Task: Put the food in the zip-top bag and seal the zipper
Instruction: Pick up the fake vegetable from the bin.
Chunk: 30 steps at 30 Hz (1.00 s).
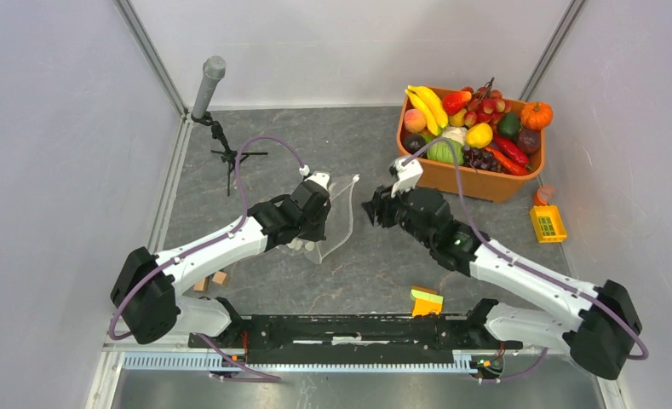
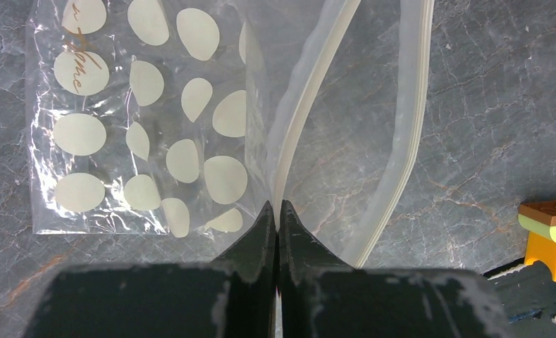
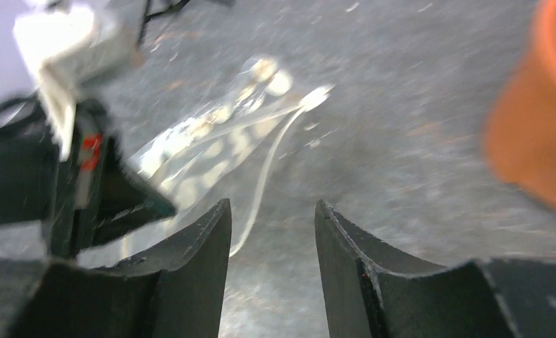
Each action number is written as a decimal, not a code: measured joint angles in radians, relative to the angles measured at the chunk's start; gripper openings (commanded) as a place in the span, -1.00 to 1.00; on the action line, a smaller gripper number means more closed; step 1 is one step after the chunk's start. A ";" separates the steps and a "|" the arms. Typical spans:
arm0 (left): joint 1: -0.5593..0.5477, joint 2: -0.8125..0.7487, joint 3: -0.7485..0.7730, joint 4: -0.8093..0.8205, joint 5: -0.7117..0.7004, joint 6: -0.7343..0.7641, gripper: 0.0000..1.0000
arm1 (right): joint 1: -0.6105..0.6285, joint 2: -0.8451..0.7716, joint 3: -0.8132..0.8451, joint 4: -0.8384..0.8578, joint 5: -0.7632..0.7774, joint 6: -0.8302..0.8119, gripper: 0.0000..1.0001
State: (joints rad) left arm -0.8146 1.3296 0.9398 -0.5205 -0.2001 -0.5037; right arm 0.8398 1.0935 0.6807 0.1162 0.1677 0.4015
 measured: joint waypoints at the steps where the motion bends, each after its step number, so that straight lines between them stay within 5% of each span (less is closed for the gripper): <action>1: 0.000 0.000 0.000 0.001 0.000 0.000 -0.96 | -0.010 -0.011 0.033 -0.040 0.031 -0.029 0.04; 7: 0.000 0.000 0.000 0.005 0.001 0.000 -0.96 | -0.231 -0.026 0.328 -0.225 0.171 -0.189 0.07; 14: 0.000 -0.001 0.000 0.008 0.009 0.000 -0.96 | -0.590 0.013 0.559 -0.283 0.142 -0.250 0.08; 21: 0.000 -0.003 0.000 0.021 0.024 0.001 -0.96 | -0.947 0.184 0.557 -0.313 -0.104 -0.200 0.12; 30: 0.001 -0.003 0.000 0.026 0.047 0.001 -0.96 | -1.047 0.235 0.468 -0.350 -0.287 -0.213 0.32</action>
State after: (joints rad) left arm -0.8135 1.3266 0.9398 -0.4946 -0.1535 -0.5026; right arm -0.2073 1.3285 1.1488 -0.2340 -0.1196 0.1883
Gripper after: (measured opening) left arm 0.040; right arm 0.658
